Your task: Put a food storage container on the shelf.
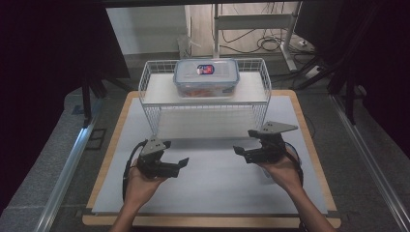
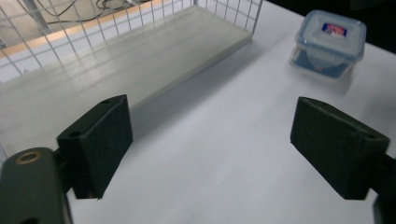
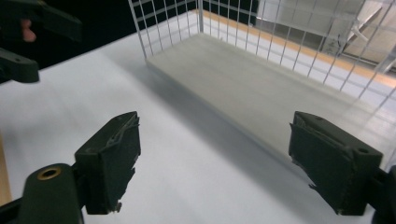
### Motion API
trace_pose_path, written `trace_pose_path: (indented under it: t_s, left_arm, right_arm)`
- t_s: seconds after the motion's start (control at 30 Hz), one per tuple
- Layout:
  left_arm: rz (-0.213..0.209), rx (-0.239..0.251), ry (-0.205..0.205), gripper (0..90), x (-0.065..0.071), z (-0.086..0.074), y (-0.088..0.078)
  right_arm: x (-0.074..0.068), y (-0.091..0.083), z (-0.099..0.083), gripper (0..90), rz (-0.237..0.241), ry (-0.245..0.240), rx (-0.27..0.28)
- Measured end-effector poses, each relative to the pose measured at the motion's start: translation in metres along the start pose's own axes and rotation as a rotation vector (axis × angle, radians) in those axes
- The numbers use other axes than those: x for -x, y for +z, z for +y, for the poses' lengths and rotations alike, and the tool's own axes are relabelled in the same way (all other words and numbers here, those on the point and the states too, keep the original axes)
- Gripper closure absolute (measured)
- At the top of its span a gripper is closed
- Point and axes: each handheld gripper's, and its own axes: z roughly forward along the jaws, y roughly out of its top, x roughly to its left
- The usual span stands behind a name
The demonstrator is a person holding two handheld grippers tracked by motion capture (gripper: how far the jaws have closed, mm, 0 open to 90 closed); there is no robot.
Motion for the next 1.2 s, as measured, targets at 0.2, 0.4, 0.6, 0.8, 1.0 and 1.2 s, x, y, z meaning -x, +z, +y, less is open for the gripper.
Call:
trace_pose_path:
  t_s: [0.2,0.4,0.6,0.8,1.0,1.2]
  left_arm:
    - [0.033,-0.037,-0.004,4.8,0.01,-0.024,-0.005]
    - [0.067,-0.048,0.013,2.9,0.019,-0.043,-0.006]
    - [0.099,-0.071,0.02,2.1,0.02,-0.059,-0.004]
    - [0.125,-0.088,0.06,2.2,0.025,-0.07,-0.006]
    - [0.111,-0.097,0.068,2.4,0.029,-0.077,-0.005]
    - [0.11,-0.09,0.064,2.3,0.028,-0.078,-0.004]
  right_arm:
    - [-0.007,-0.003,-0.026,11.4,0.002,0.003,-0.037]
    - [-0.017,-0.007,-0.047,8.8,0.01,0.007,-0.058]
    - [-0.026,-0.011,-0.063,8.0,-0.009,-0.021,-0.064]
    - [-0.031,-0.015,-0.075,8.0,-0.016,-0.032,-0.075]
    - [-0.033,-0.015,-0.084,8.0,-0.014,-0.028,-0.106]
    - [-0.032,-0.014,-0.086,8.0,-0.013,-0.033,-0.117]
